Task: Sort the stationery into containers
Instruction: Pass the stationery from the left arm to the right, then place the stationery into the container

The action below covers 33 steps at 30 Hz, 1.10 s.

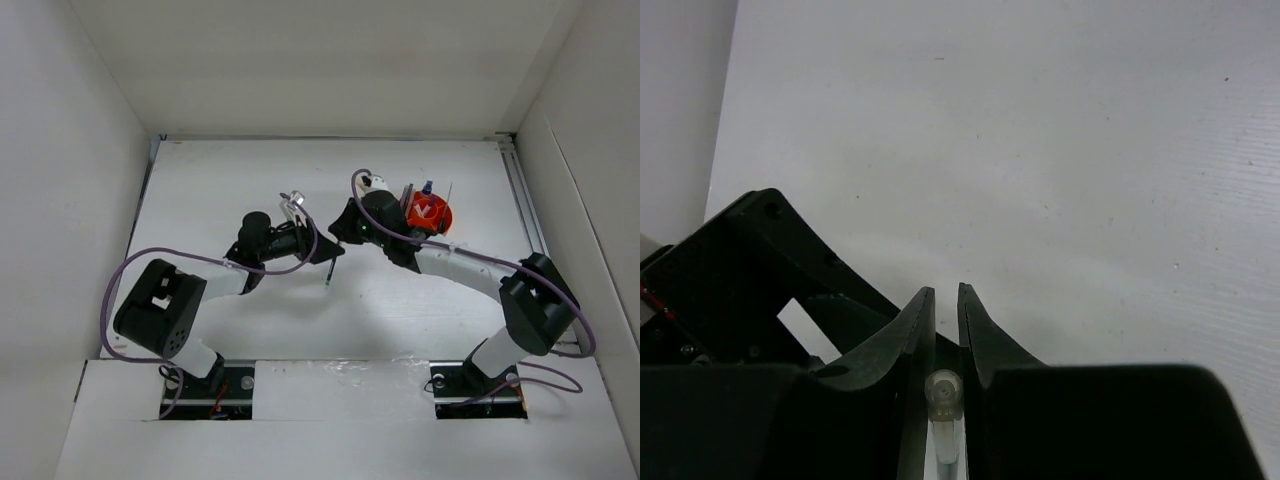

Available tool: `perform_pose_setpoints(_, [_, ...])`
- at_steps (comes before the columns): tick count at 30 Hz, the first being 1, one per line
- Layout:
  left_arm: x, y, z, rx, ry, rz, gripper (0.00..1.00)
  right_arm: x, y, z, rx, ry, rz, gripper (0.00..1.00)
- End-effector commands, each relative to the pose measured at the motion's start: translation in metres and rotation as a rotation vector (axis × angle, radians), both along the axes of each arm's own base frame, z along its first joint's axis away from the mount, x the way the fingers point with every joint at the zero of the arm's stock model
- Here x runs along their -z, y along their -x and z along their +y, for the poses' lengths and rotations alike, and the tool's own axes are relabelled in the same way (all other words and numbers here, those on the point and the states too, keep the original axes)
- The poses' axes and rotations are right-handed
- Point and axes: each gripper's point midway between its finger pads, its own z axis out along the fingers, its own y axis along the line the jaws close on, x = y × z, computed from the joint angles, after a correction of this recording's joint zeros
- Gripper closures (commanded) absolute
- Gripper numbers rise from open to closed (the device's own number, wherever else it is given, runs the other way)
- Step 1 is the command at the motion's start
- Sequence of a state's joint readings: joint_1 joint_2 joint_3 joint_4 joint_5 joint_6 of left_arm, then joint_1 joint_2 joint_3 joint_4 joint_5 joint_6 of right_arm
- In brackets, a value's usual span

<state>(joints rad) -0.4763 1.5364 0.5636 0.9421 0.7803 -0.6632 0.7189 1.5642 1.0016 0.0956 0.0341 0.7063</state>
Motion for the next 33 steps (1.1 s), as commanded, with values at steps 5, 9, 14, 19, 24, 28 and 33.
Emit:
perform_pose_setpoints(5, [-0.033,-0.001,0.008,-0.053,0.009,-0.147,0.25,-0.025,-0.024,-0.022,0.105,-0.013,-0.069,1.00])
perform_pose_setpoints(9, [-0.040,0.005,0.016,-0.076,-0.009,-0.177,0.25,-0.027,-0.037,-0.041,0.165,-0.014,-0.067,1.00])
perform_pose_setpoints(14, [-0.038,0.007,0.024,-0.109,-0.049,-0.181,0.24,-0.034,-0.054,-0.082,0.299,0.026,-0.075,1.00])
perform_pose_setpoints(19, [-0.038,0.008,0.029,-0.138,-0.072,-0.169,0.21,-0.048,-0.069,-0.132,0.502,0.086,-0.107,1.00])
perform_pose_setpoints(24, [-0.041,0.010,0.034,-0.161,-0.076,-0.172,0.18,-0.062,-0.082,-0.199,0.755,0.185,-0.141,1.00])
perform_pose_setpoints(28, [-0.040,0.010,0.036,-0.183,-0.071,-0.152,0.18,-0.079,-0.087,-0.246,0.919,0.241,-0.173,1.00])
perform_pose_setpoints(33, [-0.033,0.010,0.036,-0.182,-0.082,-0.120,0.18,-0.072,-0.106,-0.259,0.995,0.336,-0.155,1.00])
